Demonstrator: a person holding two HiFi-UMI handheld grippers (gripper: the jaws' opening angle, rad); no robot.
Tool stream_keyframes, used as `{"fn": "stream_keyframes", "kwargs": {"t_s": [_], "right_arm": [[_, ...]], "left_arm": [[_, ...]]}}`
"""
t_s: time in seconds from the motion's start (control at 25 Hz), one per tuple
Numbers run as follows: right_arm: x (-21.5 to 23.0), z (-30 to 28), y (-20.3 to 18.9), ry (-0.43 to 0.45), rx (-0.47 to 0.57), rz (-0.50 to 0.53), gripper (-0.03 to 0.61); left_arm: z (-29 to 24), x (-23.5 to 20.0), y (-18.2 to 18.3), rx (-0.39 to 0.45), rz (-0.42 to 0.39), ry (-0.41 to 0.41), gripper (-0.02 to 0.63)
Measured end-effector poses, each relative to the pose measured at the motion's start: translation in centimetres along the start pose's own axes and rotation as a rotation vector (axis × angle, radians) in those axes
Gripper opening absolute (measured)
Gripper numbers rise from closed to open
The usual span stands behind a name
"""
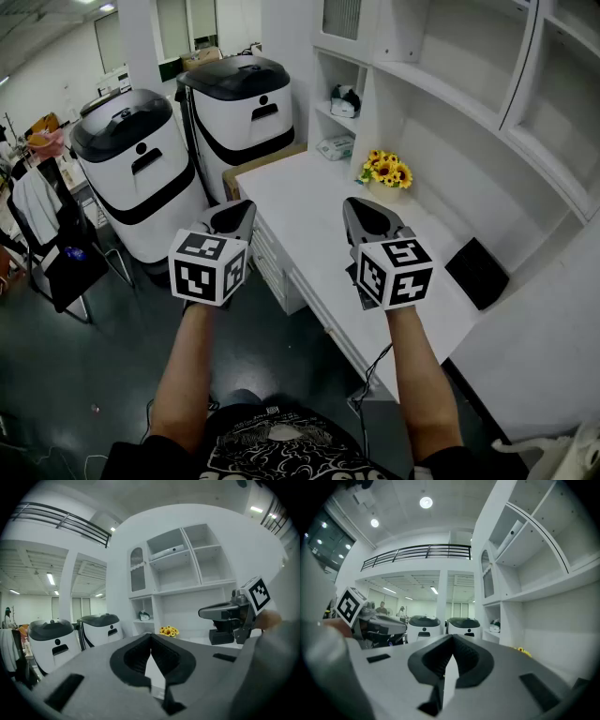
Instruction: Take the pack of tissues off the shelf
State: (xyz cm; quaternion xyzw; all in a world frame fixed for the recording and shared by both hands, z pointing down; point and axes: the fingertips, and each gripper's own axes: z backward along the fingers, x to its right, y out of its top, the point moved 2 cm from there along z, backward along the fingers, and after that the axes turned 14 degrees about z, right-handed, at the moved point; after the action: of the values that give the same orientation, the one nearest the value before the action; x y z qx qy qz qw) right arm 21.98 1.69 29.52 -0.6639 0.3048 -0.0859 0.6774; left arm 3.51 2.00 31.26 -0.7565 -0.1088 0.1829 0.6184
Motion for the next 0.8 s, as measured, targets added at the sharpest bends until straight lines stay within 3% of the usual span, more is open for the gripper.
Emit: {"fn": "stream_keyframes", "kwargs": {"t_s": [0.44, 0.8], "right_arm": [[0.6, -1.3, -0.5, -0.010, 0.003, -0.023, 0.011], [0.6, -5.7, -0.7, -0.015, -0.007, -0.016, 0.055]], "left_arm": [[-1.5, -0.2, -0.3, -0.025, -0.009, -0.009, 0.005], [-4.3, -3.6, -0.1, -0.022, 0.003, -0.022, 0.005]]}}
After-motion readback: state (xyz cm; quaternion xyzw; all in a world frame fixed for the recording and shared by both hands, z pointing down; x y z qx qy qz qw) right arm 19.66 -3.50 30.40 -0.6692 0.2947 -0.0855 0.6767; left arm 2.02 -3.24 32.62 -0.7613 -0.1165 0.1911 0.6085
